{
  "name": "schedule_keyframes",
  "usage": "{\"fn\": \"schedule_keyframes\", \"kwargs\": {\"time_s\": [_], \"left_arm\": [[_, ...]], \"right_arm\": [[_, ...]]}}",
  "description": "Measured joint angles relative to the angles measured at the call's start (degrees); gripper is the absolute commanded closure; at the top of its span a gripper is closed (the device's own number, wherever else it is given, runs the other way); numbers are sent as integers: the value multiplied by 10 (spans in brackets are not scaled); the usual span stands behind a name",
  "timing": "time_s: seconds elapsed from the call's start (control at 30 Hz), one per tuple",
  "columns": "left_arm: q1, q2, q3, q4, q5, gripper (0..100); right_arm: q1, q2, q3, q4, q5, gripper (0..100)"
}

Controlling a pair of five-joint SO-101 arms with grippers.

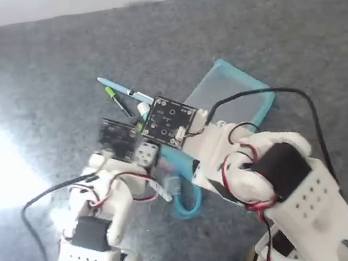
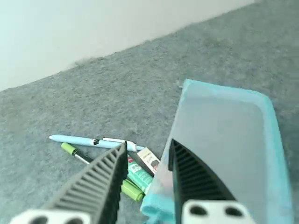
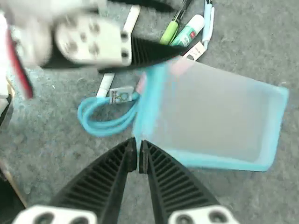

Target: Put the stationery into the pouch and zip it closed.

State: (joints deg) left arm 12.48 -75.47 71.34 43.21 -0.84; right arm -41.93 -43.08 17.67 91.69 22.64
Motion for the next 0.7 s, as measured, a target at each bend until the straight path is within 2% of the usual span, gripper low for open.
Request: {"fn": "schedule_keyframes", "kwargs": {"time_s": [0.13, 0.33, 0.43, 0.53, 0.63, 0.7], "left_arm": [[-29, 0, -25, 27, 40, 901], [-62, 0, -26, 27, 4, 776], [-106, 0, -18, 25, -5, 788], [-178, 43, -13, 3, -2, 794], [-251, 87, -16, -22, 7, 794], [-265, 125, -23, -28, 8, 794]], "right_arm": [[1, -86, 104, -108, -9, 991], [7, -247, 234, -167, -20, 983], [11, -223, 337, -244, -21, 906], [11, -175, 417, -345, -39, 810], [11, -105, 410, -376, -46, 768], [11, -54, 386, -375, -47, 767]]}}
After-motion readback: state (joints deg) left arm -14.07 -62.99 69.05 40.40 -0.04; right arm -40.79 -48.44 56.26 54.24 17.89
